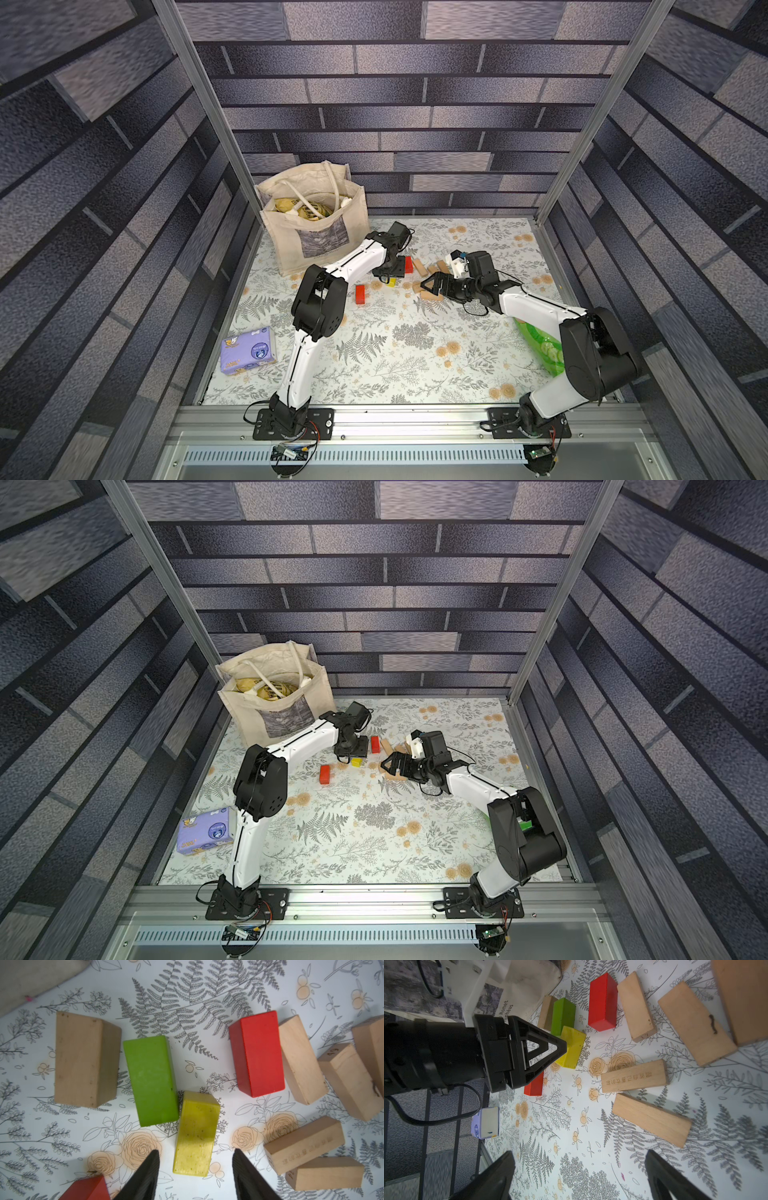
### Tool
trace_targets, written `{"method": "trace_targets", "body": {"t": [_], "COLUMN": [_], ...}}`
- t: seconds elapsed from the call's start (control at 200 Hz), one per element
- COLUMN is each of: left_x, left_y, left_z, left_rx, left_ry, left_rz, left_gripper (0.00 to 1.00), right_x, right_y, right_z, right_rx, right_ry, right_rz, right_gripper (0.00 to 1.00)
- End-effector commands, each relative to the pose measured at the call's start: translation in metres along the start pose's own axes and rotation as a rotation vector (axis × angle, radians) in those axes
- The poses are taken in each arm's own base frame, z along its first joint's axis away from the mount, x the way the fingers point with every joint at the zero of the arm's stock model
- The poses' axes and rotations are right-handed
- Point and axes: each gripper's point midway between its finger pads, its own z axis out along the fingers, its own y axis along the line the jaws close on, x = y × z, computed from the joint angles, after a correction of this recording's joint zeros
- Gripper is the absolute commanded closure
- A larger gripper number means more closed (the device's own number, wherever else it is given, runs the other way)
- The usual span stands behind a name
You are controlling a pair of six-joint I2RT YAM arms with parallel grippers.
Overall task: Assemble the letter k with building blocks
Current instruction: Pick up the building block from the center of the board.
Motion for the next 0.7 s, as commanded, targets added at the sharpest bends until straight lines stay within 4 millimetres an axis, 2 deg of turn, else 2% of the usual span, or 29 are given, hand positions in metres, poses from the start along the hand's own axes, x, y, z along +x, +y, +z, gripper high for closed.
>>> {"method": "trace_targets", "body": {"t": [0.0,0.491,0.696], "left_x": [0.005,0.005,0.004], "left_y": [0.001,0.001,0.001], "left_z": [0.004,0.016,0.018], "left_rx": [-0.031,-0.054,-0.065], "left_ry": [0.023,0.036,0.040], "left_rz": [0.035,0.041,0.043], "left_gripper": [0.41,0.44,0.47], "right_x": [-0.001,-0.003,-0.002], "right_y": [0.000,0.002,-0.004], "right_z": [0.000,0.000,0.003], "right_rx": [-0.005,-0.010,-0.001], "right_ry": [0.014,0.019,0.022], "right_rz": [-0.010,-0.007,0.002], "right_gripper": [0.00,0.00,0.00]}}
